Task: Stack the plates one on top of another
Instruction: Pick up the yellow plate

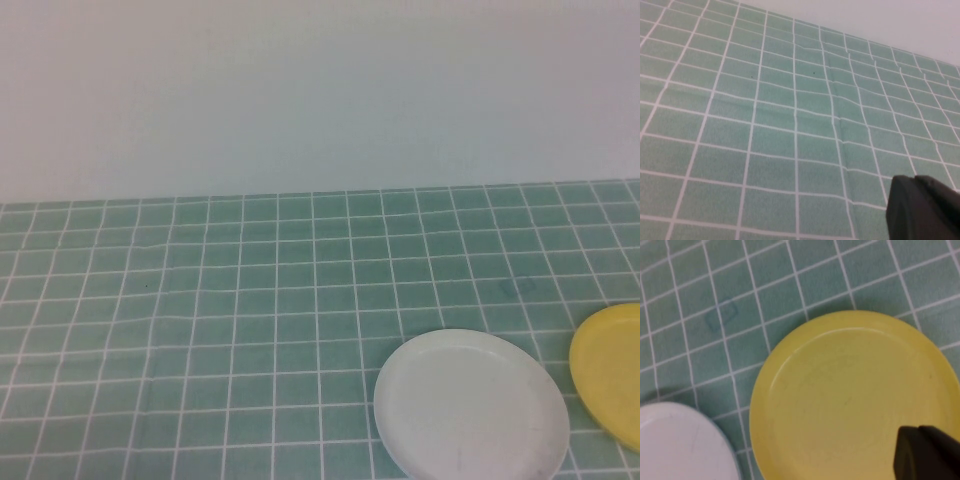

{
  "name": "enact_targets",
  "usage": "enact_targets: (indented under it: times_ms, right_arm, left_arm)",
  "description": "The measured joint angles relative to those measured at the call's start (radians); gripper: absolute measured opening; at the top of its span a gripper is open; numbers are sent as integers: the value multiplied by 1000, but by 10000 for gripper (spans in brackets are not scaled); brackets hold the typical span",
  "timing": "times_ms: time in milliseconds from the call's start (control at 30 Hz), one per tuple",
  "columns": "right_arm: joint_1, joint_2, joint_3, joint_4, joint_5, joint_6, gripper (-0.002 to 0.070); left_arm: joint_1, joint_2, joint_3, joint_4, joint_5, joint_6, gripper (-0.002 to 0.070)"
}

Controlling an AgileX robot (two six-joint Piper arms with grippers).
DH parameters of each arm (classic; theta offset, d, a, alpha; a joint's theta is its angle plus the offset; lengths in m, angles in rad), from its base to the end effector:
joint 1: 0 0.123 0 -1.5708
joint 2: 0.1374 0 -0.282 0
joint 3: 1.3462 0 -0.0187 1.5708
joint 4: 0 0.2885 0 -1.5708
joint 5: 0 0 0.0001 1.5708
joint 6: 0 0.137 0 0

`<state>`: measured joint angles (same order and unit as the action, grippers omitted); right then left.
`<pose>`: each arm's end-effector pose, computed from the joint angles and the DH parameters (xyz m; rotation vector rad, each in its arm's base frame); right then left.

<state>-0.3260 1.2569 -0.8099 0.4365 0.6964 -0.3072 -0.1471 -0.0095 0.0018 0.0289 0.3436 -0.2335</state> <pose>0.2936 -0.0600 0.2050 0.3577 2.5142 0.2412 0.1372 -0.0190 0.1711 -0.0609 1.8250 -0.2409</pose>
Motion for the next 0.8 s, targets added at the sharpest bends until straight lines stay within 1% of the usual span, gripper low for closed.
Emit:
enact_targets:
  times_ms: [67, 133, 233, 367, 467, 533, 600, 633, 700, 800]
  right_arm:
    - [-53, 26, 0, 90, -10, -88, -2]
    - [-75, 56, -2, 116, -27, -158, -2]
    - [-82, 106, -2, 90, -34, -209, -2]
    - [-82, 180, -2, 6, -34, -204, 15]
    - [-82, 220, -2, -28, -47, -181, 97]
    - [-82, 244, -2, -35, -62, -174, 190]
    - [-82, 266, -2, -39, -69, -170, 265]
    - [-82, 280, -2, -40, -72, -168, 291]
    - [-82, 309, -4, -41, -76, -168, 316]
    - [-82, 351, -4, -41, -90, -168, 328]
  left_arm:
    - [0, 0, 0, 0, 0, 0, -1]
    - [0, 0, 0, 0, 0, 0, -1]
    - [0, 0, 0, 0, 0, 0, -1]
    - [0, 0, 0, 0, 0, 0, -1]
    - [0, 0, 0, 0, -2, 0, -1]
    - [0, 0, 0, 0, -2, 0, -1]
    - [0, 0, 0, 0, -2, 0, -1]
    - [0, 0, 0, 0, -2, 0, -1]
    - [0, 0, 0, 0, -2, 0, -1]
    - [0, 0, 0, 0, -2, 0, -1]
